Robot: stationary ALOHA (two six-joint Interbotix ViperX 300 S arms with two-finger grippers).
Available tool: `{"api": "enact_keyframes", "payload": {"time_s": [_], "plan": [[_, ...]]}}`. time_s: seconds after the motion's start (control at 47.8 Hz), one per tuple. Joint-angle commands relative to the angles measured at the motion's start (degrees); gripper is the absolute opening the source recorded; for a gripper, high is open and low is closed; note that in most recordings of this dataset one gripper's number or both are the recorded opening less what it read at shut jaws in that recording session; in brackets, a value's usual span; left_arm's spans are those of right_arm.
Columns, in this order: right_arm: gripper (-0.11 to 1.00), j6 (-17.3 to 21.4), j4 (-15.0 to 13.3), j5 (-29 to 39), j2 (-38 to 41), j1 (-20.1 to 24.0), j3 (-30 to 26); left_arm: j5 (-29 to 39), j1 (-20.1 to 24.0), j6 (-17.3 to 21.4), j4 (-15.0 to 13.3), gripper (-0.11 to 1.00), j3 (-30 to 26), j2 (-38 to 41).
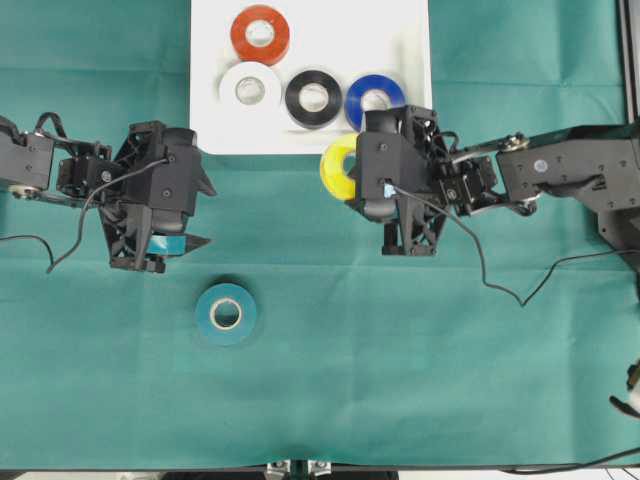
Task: Put the tape alternately from left to right into the white case.
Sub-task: 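Carry the yellow roll into the tray's upper right corner and release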
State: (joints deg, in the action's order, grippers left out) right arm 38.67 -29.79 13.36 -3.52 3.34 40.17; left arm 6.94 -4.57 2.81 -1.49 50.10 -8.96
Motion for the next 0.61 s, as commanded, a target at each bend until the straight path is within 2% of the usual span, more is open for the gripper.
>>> {"api": "enact_keyframes", "payload": {"time_s": [0.0,0.418,0.585], "plan": [[0.30,0.09,-1.14,0.53,-1.76,-1.41,-1.14,-0.26,-0.18,-0.09,-0.09,0.91,-0.62,-0.62],[0.30,0.09,-8.61,0.97,-2.64,-10.20,-0.62,-0.26,-0.26,-0.09,0.00,0.91,-0.53,-0.62],[0.30,0.09,-9.67,0.26,-2.55,-15.03,0.26,-0.26,-0.62,-0.09,0.00,0.91,-0.53,-0.62]]}}
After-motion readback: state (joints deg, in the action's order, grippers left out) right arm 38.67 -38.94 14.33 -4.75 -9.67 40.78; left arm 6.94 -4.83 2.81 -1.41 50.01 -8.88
